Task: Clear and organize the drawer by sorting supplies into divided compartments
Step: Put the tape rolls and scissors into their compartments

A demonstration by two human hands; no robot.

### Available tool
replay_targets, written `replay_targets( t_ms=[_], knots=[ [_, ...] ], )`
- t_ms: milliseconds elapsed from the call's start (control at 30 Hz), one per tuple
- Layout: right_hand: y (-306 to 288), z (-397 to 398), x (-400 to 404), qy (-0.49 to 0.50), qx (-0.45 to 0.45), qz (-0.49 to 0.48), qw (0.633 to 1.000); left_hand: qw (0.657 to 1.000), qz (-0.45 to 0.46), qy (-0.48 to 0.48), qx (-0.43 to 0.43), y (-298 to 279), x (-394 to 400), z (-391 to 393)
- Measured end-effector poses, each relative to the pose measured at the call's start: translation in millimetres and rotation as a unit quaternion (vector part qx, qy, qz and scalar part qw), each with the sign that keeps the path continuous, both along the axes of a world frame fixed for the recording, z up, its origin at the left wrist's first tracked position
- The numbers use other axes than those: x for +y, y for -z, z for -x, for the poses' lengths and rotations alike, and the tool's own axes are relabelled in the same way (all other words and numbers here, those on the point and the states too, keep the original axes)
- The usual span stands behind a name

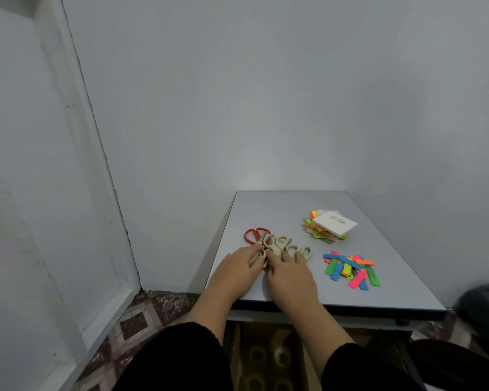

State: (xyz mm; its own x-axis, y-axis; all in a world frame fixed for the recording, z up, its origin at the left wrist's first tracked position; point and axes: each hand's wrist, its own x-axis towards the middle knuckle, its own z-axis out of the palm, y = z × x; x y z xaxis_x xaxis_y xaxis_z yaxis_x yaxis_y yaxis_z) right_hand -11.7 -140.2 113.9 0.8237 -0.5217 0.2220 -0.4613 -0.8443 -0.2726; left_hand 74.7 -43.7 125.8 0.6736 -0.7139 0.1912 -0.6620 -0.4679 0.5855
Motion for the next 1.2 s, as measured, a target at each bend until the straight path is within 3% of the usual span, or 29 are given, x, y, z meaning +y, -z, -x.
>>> replay_targets(
  t_ms=[267, 567, 800, 1200],
  knots=[
    [7.3, 27.3, 16.5, -0.013, 0.019, 0.018, 1.000, 1.000, -0.001, 0.012, 0.006, 6.8, 20.2, 23.4],
    [-18.3, 41.2, 12.8, -0.008, -0.049, -0.036, 0.998, 0.990, 0.043, -0.039, 0.128, -10.2, 15.6, 26.3],
    [-33.6, 39.4, 13.2, 0.086, -0.013, 0.039, 0.995, 0.992, -0.045, -0.108, 0.050, -17.7, 6.8, 25.4],
    [-52.4, 23.1, 11.5, 0.156, 0.025, 0.021, 0.987, 0.994, 0.025, -0.093, 0.041, -25.5, 5.3, 28.4]
  ],
)
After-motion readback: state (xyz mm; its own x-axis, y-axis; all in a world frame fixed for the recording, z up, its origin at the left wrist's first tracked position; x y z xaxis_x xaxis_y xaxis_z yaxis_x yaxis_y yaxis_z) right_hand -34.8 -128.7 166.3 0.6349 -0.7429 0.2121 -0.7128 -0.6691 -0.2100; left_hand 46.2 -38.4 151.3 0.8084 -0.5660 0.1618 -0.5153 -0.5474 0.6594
